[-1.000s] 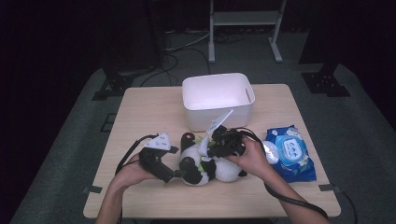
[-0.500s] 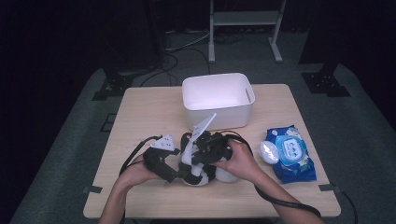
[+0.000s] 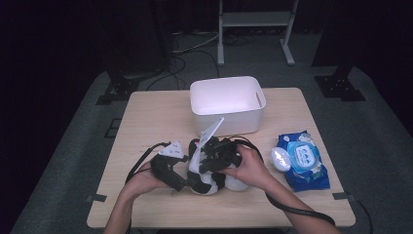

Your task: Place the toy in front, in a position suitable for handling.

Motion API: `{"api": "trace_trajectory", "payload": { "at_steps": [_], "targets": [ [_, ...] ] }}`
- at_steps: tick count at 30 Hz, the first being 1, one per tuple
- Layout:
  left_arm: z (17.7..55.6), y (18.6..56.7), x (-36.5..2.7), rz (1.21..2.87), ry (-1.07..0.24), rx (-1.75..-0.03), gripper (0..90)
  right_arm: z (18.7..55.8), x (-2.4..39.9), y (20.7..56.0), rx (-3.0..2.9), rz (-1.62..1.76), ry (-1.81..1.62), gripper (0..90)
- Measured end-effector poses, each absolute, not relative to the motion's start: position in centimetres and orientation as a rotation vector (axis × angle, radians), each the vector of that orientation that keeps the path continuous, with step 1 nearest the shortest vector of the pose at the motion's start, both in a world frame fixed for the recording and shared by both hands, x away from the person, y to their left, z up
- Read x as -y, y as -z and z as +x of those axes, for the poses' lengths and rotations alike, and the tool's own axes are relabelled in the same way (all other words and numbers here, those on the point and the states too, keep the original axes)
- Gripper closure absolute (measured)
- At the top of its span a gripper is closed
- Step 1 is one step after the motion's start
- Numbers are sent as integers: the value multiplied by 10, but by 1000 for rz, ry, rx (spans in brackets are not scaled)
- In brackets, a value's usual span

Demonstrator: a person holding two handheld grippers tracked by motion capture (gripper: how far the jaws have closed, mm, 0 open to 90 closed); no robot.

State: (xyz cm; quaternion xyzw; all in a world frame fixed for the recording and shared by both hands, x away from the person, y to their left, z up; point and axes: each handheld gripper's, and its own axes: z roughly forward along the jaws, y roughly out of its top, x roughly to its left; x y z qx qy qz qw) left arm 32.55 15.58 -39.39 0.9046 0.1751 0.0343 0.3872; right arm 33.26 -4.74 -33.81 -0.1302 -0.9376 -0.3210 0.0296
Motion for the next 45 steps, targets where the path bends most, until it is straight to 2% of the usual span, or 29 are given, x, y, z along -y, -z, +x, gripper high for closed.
{"api": "trace_trajectory", "payload": {
  "at_steps": [12,21,35,45],
  "targets": [
    [325,392,-155,2290,-109,-454,85,342,123,349,2983,-646,914,810],
    [326,391,-155,2277,-111,-467,85,339,172,363,2914,-814,991,806],
    [318,379,-142,2246,-104,-410,89,319,151,380,2874,-706,1045,807],
    [319,379,-143,2199,-77,-426,89,304,161,396,2788,-689,1082,813]
  ]
}}
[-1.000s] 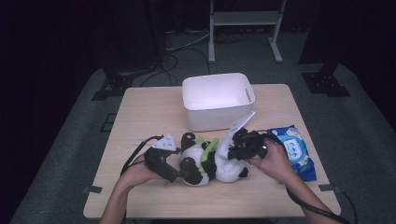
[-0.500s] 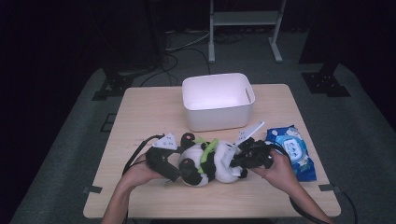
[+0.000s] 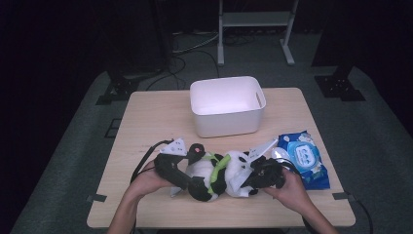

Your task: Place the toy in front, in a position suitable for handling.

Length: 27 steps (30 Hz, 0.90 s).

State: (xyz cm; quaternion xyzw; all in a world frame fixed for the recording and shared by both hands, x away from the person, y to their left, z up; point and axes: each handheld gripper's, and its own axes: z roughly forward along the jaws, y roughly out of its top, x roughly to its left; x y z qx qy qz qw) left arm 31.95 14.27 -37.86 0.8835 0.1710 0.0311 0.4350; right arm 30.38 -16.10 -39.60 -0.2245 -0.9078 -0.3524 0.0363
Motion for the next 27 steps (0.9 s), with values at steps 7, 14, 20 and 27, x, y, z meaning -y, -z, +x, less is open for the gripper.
{"api": "trace_trajectory", "payload": {
  "at_steps": [7,14,20,27],
  "targets": [
    [320,387,-137,2236,-48,-429,91,301,158,387,2817,-674,1075,812],
    [320,389,-137,2248,-24,-419,121,311,130,369,2880,-602,1068,812],
    [320,391,-136,2262,-26,-435,119,321,99,373,2935,-542,980,812],
    [320,392,-135,2264,-30,-436,116,326,108,357,2945,-577,1031,814]
  ]
}}
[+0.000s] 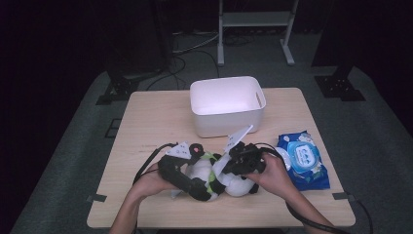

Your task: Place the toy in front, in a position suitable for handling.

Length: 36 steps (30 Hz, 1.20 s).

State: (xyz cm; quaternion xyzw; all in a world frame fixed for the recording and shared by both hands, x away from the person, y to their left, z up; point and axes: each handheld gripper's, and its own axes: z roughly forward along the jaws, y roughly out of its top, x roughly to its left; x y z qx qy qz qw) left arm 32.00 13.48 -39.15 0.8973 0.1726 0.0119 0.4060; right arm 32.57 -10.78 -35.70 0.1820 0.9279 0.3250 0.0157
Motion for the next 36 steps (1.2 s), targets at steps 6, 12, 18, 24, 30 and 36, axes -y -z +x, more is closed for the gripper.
{"api": "trace_trajectory", "payload": {
  "at_steps": [6,12,18,24,30,36],
  "targets": [
    [319,391,-134,2271,-33,-432,116,341,122,343,-2832,625,-1024,814],
    [318,390,-134,2289,-39,-417,116,361,146,348,-2805,773,-994,812],
    [318,388,-134,2278,-21,-408,118,366,158,366,-2852,837,-1012,813],
    [315,380,-135,2279,-36,-391,120,354,163,369,-2862,818,-1048,811],
    [314,370,-142,2263,-52,-397,121,344,163,368,-2865,782,-1055,811],
    [327,364,-152,2243,-58,-435,122,341,162,367,-2862,768,-1053,810]
  ]
}}
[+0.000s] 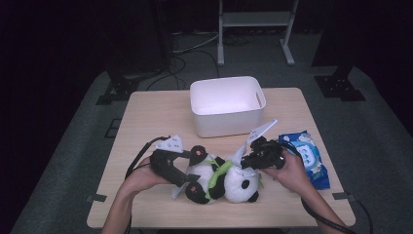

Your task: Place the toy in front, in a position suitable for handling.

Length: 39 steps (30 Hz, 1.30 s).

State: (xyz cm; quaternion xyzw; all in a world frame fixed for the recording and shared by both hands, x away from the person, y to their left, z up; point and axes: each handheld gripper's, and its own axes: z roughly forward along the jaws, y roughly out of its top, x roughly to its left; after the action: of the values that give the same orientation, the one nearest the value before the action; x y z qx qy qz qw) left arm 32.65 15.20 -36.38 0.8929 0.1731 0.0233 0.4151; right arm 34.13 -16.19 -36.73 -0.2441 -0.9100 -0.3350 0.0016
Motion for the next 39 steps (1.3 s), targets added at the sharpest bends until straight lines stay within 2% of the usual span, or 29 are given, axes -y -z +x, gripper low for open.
{"api": "trace_trajectory", "payload": {
  "at_steps": [3,12,15,16,17,19,21,26,32,39],
  "targets": [
    [336,366,-152,2274,-72,-458,122,342,161,368,2851,-763,1057,810],
    [362,374,-141,2320,-2,-495,135,338,164,370,2827,-732,1094,810],
    [374,380,-136,2334,94,-529,255,336,164,370,2830,-718,1097,810],
    [376,380,-136,2333,96,-523,344,337,164,370,2833,-717,1092,810],
    [377,380,-135,2334,102,-530,373,338,165,370,2831,-723,1086,810],
    [378,379,-134,2330,90,-528,489,340,165,371,2823,-729,1090,810],
    [382,377,-134,2328,64,-520,537,349,169,372,2788,-737,1098,809],
    [389,374,-131,2303,23,-519,550,358,171,370,2769,-762,1120,809],
    [398,350,-125,2266,-133,-483,537,370,173,362,2782,-794,1157,809],
    [382,356,-132,2248,-166,-409,538,381,160,348,2788,-783,1183,809]
  ]
}}
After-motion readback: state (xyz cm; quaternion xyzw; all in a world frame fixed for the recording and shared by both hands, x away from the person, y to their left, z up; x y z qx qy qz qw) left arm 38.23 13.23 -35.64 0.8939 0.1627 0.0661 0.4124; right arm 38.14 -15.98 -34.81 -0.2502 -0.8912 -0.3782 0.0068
